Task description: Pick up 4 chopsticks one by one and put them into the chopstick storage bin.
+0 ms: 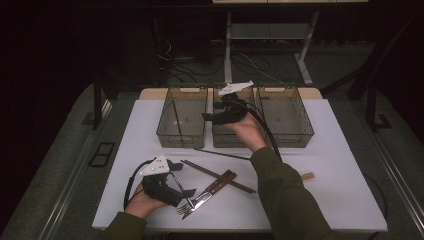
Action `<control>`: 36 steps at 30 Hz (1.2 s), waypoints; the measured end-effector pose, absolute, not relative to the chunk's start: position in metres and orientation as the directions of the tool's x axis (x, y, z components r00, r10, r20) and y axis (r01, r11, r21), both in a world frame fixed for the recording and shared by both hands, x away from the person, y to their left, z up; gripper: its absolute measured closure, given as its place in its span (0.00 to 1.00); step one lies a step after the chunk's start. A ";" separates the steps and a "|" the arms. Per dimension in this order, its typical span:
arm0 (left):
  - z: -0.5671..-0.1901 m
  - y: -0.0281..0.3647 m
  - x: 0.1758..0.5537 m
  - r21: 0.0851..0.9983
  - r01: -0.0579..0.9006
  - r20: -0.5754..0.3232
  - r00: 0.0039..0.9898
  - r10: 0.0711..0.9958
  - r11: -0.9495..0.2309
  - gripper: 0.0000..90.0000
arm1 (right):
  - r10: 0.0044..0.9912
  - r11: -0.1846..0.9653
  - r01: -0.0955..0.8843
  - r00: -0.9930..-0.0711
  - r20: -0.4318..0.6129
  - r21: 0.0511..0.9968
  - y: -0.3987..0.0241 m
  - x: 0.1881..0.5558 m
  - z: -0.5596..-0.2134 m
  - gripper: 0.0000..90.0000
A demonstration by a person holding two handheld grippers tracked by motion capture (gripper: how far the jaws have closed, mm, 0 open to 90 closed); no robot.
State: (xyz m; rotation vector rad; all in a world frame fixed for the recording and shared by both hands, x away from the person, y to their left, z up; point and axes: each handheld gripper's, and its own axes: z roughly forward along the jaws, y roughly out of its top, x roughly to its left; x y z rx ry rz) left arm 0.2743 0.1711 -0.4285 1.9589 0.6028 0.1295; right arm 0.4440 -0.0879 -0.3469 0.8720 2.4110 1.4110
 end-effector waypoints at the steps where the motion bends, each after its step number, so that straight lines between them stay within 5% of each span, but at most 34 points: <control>1: -0.429 0.171 0.274 0.872 0.355 -0.173 0.868 0.466 -0.337 0.00 | 0.588 0.365 0.382 -0.801 0.108 0.849 -0.088 0.444 -0.347 0.37; 36: -0.430 0.171 0.276 0.863 0.367 -0.171 0.858 0.485 -0.346 0.00 | 0.508 0.387 0.332 -0.855 0.102 0.860 -0.188 0.376 -0.366 0.36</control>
